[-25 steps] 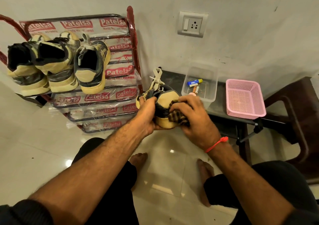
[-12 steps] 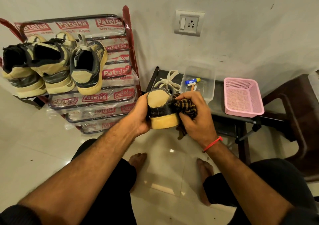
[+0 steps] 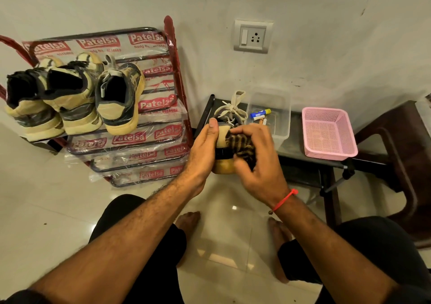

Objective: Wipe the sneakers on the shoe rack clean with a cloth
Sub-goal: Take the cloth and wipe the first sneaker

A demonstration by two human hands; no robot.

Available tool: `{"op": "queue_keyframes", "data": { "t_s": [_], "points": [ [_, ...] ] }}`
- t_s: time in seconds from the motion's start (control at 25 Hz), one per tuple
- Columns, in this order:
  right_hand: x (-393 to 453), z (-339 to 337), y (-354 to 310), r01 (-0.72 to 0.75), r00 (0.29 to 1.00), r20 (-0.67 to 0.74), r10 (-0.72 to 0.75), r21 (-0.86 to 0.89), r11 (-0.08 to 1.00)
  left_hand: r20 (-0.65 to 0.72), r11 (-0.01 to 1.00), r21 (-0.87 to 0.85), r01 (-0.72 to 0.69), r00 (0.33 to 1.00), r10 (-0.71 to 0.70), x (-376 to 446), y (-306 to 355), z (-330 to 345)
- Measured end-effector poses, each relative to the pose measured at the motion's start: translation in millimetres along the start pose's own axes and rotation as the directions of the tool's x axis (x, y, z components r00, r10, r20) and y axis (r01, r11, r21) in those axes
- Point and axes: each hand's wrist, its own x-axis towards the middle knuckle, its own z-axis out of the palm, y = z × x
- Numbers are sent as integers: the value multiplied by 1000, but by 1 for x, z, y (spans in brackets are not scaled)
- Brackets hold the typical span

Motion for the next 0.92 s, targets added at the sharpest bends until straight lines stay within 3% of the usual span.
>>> {"op": "queue_keyframes", "data": {
  "t_s": [0.08, 0.16, 0.24, 0.36, 0.44, 0.52, 0.68, 0.8, 0.92],
  "points": [
    [1, 0, -1, 137, 985, 124, -117, -167, 976, -4, 999, -42, 18, 1000, -18, 1, 0, -1],
    [12, -8, 11, 129, 990, 90, -111, -242, 962, -20, 1000, -26, 15, 1000, -15, 0, 2, 1],
    [18, -11, 16, 66, 998, -3, -68, -208, 976, -27, 1000, 6, -16, 999, 17, -1, 1, 3],
    [12, 3, 3, 168, 984, 108, -144, -269, 948, -40, 998, -58, 3, 999, -5, -2, -1, 4],
    [16, 2, 3, 177, 983, 94, -156, -290, 941, -27, 997, -73, 11, 1000, -13, -3, -1, 4],
    [24, -2, 2, 85, 996, 10, -85, -241, 967, -27, 999, -15, -38, 999, 37, -3, -1, 3],
    [20, 5, -1, 196, 979, 117, -170, -278, 940, -8, 979, 135, -154, 988, 156, -4, -6, 0],
    [20, -3, 8, 152, 988, 28, -151, -319, 935, -25, 962, 176, -209, 976, 217, 0, -5, 0],
    [6, 6, 8, 286, 955, 170, -242, -323, 902, -128, 992, -89, -88, 989, 76, 5, 2, -6]
  ]
}}
